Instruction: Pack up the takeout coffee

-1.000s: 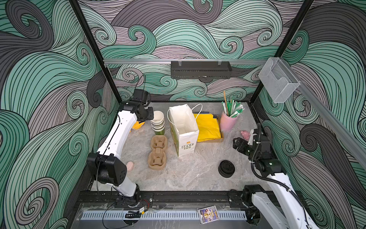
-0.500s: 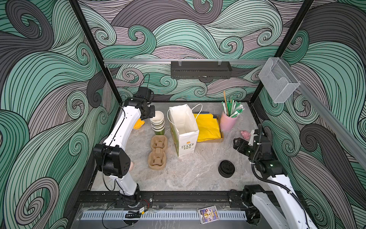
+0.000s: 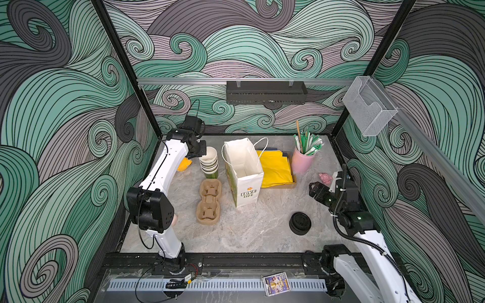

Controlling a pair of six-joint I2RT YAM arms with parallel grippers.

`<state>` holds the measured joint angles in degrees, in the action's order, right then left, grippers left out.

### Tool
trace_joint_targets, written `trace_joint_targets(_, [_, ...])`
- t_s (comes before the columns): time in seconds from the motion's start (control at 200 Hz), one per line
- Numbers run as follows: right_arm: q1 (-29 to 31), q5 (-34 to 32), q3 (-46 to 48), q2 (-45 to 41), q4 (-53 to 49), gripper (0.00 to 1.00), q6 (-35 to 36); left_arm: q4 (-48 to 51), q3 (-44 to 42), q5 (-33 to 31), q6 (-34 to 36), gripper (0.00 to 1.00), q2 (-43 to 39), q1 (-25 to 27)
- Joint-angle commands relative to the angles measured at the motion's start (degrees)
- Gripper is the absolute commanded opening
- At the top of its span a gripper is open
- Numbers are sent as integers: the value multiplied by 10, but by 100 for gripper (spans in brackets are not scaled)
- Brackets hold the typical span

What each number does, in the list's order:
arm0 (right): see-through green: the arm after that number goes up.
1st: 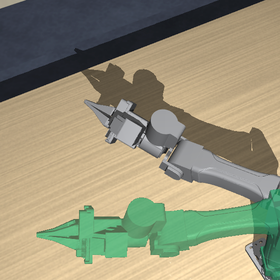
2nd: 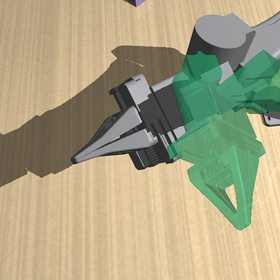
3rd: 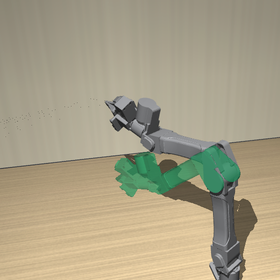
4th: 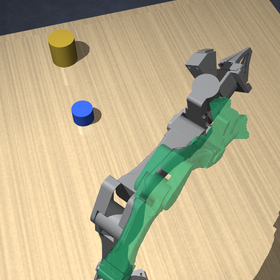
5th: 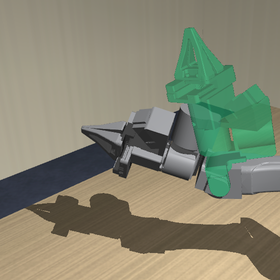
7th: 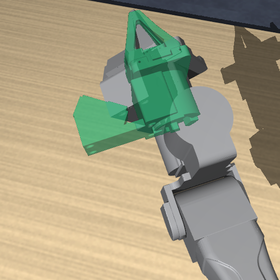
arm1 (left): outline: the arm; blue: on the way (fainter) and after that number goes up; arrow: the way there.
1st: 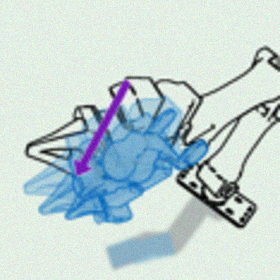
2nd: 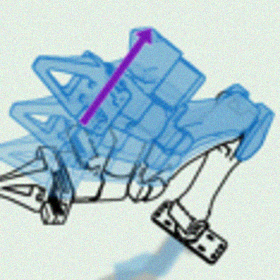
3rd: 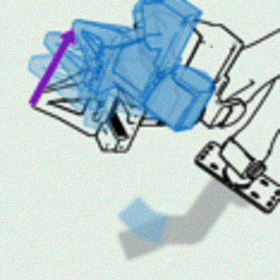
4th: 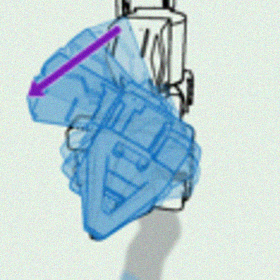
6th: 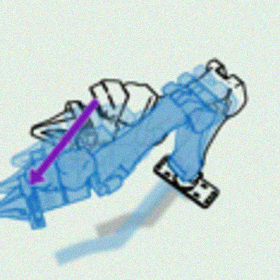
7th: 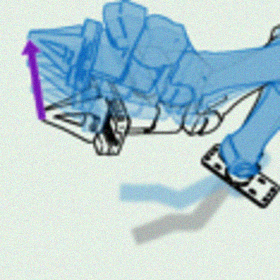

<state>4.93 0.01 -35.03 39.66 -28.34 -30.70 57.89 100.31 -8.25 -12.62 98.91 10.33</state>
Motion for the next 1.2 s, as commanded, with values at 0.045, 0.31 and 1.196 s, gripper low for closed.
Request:
trace_joint_targets(0.045, [3, -9, -17, -2, 7, 85, -13, 13, 16, 8, 7, 12, 5, 6])
trace_joint_targets(0.31, [3, -10, -15, -9, 1, 86, -13, 16, 16, 8, 7, 0, 0, 6])
trace_joint_targets(1.196, [3, -13, -19, -33, -18, 86, -12, -20, 10, -12, -15, 0, -72, 14])
